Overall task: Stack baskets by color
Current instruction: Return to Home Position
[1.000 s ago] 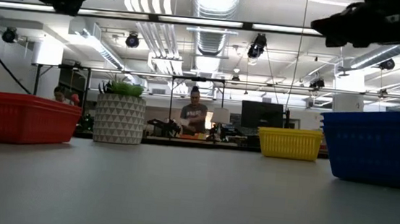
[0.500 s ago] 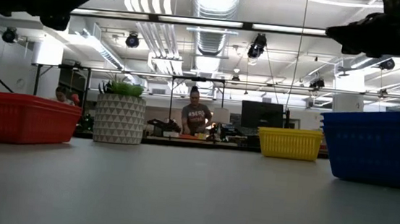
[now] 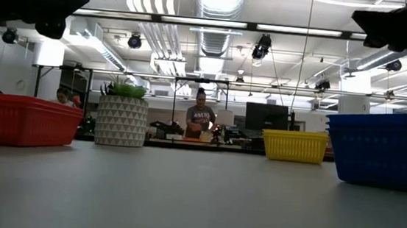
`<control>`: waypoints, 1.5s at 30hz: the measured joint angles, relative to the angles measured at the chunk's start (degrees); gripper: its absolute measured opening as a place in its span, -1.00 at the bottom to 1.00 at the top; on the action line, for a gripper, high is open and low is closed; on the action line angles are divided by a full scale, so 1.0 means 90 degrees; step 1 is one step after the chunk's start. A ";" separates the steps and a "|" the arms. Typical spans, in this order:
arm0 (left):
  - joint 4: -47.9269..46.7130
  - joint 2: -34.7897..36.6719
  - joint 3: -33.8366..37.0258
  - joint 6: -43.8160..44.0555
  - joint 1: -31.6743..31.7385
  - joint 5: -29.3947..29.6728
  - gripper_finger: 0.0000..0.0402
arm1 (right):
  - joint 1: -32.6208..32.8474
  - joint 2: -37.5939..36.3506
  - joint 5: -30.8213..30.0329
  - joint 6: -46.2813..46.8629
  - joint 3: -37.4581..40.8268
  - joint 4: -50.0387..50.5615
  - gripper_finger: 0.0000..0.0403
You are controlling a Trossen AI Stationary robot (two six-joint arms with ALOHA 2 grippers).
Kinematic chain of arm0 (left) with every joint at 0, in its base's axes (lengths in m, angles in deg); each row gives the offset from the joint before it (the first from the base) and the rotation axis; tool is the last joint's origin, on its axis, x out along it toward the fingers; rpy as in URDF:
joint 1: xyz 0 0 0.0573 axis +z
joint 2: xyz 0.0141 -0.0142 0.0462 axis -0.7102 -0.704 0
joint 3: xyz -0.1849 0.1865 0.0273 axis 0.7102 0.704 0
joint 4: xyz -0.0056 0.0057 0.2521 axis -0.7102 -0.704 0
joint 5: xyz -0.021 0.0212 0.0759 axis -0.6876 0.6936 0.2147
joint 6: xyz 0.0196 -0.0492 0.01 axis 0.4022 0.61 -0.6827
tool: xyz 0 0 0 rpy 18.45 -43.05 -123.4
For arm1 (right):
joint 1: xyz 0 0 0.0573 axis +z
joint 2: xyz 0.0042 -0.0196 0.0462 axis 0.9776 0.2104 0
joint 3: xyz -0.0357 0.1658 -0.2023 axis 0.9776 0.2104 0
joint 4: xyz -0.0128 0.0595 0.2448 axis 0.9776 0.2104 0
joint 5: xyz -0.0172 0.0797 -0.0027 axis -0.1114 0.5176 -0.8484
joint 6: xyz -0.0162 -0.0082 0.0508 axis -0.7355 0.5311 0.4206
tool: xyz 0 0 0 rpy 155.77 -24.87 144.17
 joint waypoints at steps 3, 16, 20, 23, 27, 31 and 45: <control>-0.0086 -0.0007 0.0002 0.0003 0.0000 0.0000 -0.53 | -0.0001 -0.0266 -0.0001 0.0005 0.0250 0.0008 -0.96; -0.0004 -0.0135 0.0005 0.0041 0.0005 0.0029 -0.53 | -0.0001 -0.0326 0.0131 0.0600 0.0454 0.0163 -0.96; -0.0010 -0.0207 0.0005 0.0041 0.0005 0.0039 -0.53 | -0.0001 -0.0285 0.0112 0.1007 0.0456 0.0167 -0.96; -0.0016 -0.0262 0.0005 0.0039 0.0005 0.0049 -0.53 | -0.0001 -0.0227 0.0110 0.1195 0.0456 0.0168 -0.96; -0.0018 -0.0333 0.0005 0.0039 0.0005 0.0049 -0.53 | -0.0001 -0.0163 0.0110 0.1387 0.0456 0.0169 -0.96; -0.0019 -0.0393 0.0005 0.0036 0.0005 0.0049 -0.53 | -0.0001 -0.0161 0.0110 0.1387 0.0459 0.0175 -0.96; -0.0021 -0.0542 0.0007 0.0034 0.0005 0.0049 -0.53 | -0.0001 -0.0161 0.0110 0.1387 0.0461 0.0175 -0.96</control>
